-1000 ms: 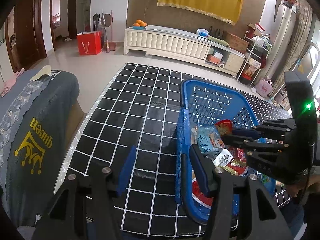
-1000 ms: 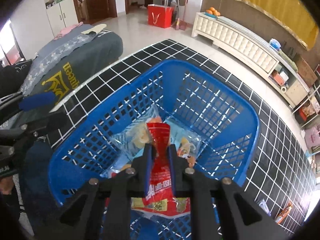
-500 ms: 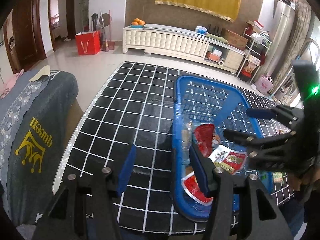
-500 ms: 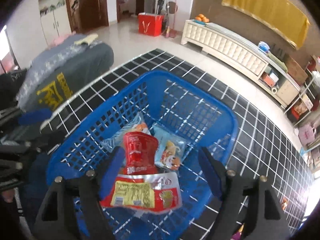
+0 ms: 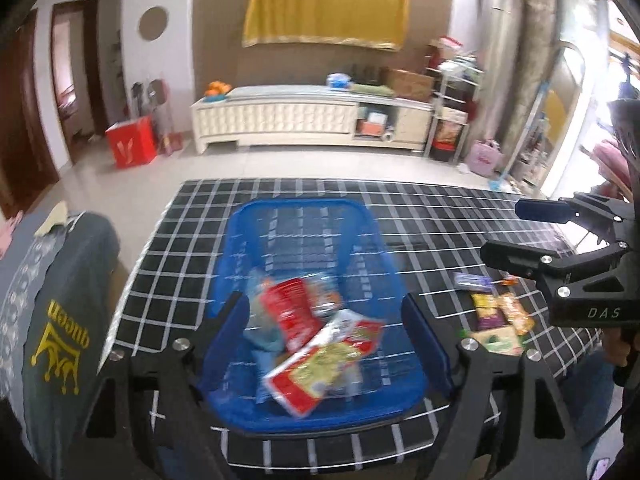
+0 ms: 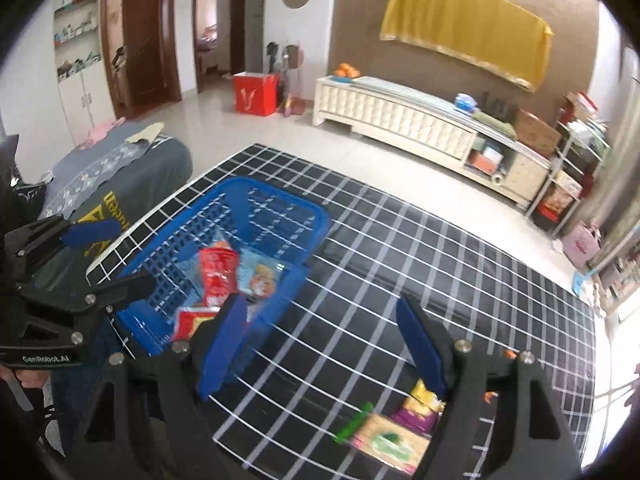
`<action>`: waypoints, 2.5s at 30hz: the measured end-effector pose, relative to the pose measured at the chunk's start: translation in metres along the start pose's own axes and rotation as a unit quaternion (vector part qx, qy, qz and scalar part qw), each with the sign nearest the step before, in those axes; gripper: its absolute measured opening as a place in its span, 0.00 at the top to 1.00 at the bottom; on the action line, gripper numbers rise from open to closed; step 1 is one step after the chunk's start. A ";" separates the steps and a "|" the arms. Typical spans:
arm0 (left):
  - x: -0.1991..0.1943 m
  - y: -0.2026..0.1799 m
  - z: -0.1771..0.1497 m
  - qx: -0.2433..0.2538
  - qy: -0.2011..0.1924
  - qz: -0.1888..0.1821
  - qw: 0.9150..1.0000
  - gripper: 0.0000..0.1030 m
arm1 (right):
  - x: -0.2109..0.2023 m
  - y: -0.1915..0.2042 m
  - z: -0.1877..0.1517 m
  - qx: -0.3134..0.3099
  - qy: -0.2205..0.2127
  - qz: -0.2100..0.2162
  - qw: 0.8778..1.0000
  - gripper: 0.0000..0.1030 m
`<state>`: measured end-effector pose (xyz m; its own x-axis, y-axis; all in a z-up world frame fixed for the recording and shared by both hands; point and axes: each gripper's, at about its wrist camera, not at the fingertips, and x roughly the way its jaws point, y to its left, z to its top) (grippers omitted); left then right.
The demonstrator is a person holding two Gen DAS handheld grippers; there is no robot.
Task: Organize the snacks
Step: 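Move both open tools back to the snacks on the mat, then grasp the green-labelled cracker pack with the left tool while the right grasps the orange snack bag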
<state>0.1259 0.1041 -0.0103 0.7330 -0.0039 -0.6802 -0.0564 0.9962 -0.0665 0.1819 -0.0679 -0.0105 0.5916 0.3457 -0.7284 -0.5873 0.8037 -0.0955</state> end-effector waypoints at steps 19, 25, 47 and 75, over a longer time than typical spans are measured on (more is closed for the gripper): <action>0.062 -0.159 -0.010 0.159 0.072 -0.109 0.979 0.21 | -0.028 -0.117 -0.108 0.101 0.043 -0.055 0.992 0.20; 0.100 -0.186 -0.033 0.212 0.122 -0.136 0.960 0.21 | -0.010 -0.133 -0.151 0.124 0.067 -0.051 0.989 0.20; 0.203 -0.252 -0.083 0.351 0.201 -0.171 0.898 0.21 | 0.040 -0.178 -0.213 0.169 0.107 -0.026 0.979 0.14; 0.160 -0.229 -0.080 0.272 0.145 -0.194 0.931 0.40 | 0.023 -0.194 -0.205 0.216 0.106 -0.058 0.969 0.14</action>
<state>0.2020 -0.1321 -0.1622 0.4079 -0.3180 -0.8559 0.5848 0.8108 -0.0225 0.1965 -0.3152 -0.1476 0.4861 0.1698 -0.8572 -0.2100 0.9749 0.0740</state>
